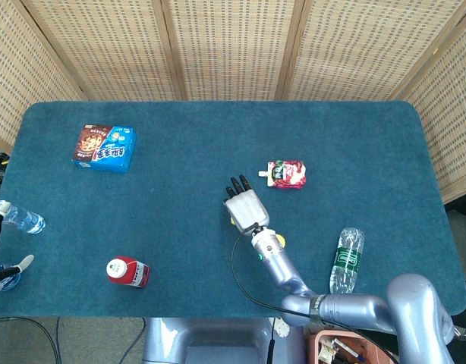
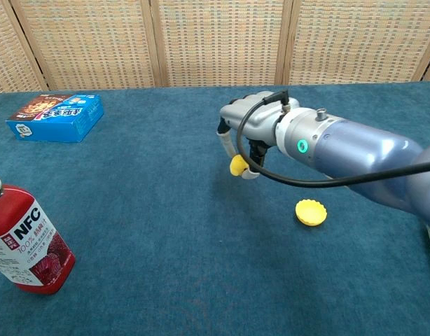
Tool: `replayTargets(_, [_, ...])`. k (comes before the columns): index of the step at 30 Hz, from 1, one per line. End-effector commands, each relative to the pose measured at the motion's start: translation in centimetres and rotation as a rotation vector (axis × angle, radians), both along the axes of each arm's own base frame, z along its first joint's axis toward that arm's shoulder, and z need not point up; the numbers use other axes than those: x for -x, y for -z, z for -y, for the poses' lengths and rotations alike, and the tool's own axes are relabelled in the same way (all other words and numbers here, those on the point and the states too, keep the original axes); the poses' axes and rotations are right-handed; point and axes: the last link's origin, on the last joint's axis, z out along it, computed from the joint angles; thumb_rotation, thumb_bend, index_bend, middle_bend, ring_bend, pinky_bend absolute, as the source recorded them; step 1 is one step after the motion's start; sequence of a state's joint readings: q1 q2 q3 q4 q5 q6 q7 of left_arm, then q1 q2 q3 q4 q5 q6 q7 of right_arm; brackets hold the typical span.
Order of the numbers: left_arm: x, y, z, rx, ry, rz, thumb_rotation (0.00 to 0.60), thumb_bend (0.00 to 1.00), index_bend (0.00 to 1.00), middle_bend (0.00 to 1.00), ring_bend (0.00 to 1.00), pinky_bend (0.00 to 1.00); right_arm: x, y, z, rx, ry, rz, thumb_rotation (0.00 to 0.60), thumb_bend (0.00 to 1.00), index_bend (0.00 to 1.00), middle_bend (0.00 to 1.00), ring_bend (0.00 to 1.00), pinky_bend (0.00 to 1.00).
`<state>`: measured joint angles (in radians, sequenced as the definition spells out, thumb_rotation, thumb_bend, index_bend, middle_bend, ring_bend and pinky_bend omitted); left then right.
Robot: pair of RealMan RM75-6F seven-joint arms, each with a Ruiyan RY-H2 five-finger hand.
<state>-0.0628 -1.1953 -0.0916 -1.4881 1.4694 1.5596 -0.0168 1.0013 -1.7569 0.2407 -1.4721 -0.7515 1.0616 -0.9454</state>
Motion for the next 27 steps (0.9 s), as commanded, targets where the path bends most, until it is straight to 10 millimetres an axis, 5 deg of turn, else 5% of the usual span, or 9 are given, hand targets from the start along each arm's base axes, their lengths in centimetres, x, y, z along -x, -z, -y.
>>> replayTargets(1, [-0.2,0.0,0.2,-0.003,0.009,-0.003,0.600,0.08,0.00,0.00,0.00,0.00,1.6,-1.0,-0.5,0.013,0.030,-0.006,0.600,0.21,0.54,0.19,0.00,0.00])
replayTargets(27, [-0.9,-0.1,0.6,-0.011,0.038,-0.002,0.600,0.08,0.00,0.00,0.00,0.00,5.3,-2.2,-3.7,-0.020,0.084,-0.047,0.600,0.21,0.54,0.19,0.00,0.00])
